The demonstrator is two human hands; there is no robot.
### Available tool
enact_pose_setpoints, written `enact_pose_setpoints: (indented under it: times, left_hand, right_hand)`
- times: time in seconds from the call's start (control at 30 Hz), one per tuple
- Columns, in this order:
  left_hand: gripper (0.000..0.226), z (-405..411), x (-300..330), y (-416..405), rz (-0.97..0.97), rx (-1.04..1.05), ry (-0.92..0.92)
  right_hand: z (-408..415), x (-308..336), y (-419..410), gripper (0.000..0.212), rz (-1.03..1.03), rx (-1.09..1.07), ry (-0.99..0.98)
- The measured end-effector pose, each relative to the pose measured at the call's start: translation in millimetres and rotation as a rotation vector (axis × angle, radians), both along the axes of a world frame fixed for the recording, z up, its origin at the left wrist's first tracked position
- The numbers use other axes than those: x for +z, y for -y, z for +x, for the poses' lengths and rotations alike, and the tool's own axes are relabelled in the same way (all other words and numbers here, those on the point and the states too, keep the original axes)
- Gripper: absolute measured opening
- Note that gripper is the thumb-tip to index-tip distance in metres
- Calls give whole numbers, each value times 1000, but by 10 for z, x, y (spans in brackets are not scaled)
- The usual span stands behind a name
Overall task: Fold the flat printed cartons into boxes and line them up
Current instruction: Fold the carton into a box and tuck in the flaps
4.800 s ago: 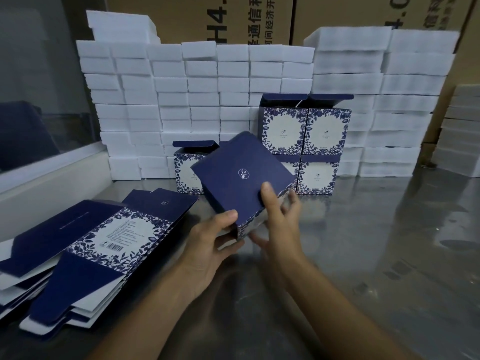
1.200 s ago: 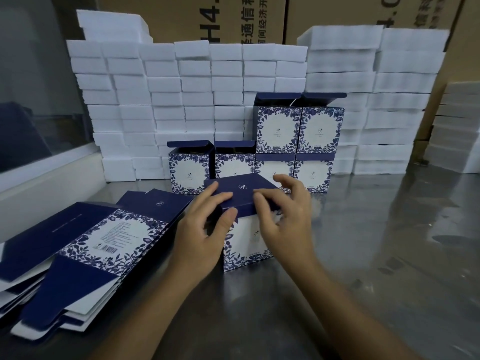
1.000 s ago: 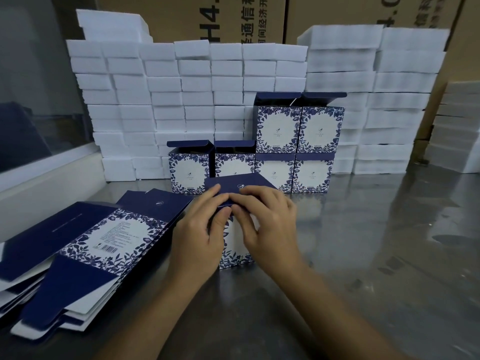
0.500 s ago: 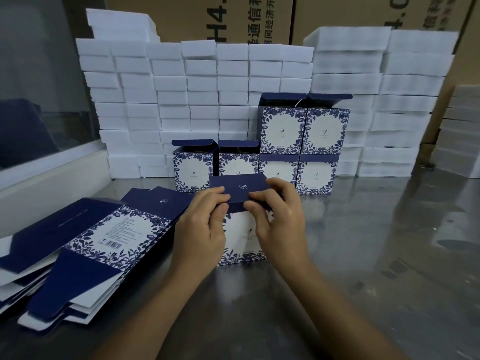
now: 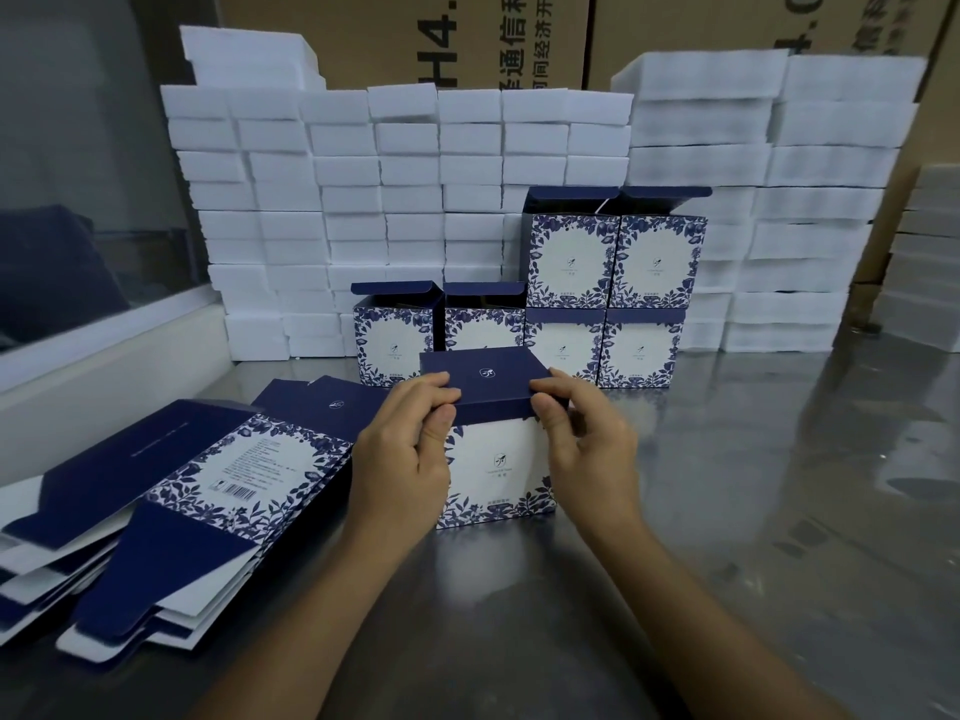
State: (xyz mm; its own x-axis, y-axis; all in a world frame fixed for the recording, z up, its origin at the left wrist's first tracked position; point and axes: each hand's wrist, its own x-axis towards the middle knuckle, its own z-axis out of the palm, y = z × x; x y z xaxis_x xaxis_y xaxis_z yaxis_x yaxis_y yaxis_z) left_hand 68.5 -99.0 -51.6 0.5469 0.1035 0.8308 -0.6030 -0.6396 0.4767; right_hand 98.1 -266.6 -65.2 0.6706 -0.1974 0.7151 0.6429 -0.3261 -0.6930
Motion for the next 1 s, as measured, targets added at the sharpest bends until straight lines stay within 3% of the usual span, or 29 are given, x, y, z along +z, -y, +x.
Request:
enact_pose_setpoints:
  times: [0.2,0.3,0.43,0.53,0.67,0.87,1.0]
  left_hand:
    - [24,-9,-28,12,-17,9,-1]
    - [28,-41,-55,33,-24,18,-8]
    - [31,-88,-79,90,12,97,32]
    - [29,-92,-83,133,17,136,60]
    - [27,-67,-108,150,8,139,81]
    - [22,-46,-103,133,-37,77,91]
    - [32,-19,-107,-17,-68,-24,35]
  right_hand:
    - [-6,48,17,24,265,180,-72]
    - [-36,63,-9,27,329,162,-90]
    - [-115,-40,-97,22,58,-115,-62]
    - [-179,-121,-239,60,-142,-103,-57]
    - [-226,-170,-376,108,-293,-78,-202]
    - [-243,-250,-493,115,-378,-241,-258]
    - [-214,-258,-406,127,-371,-229,-250]
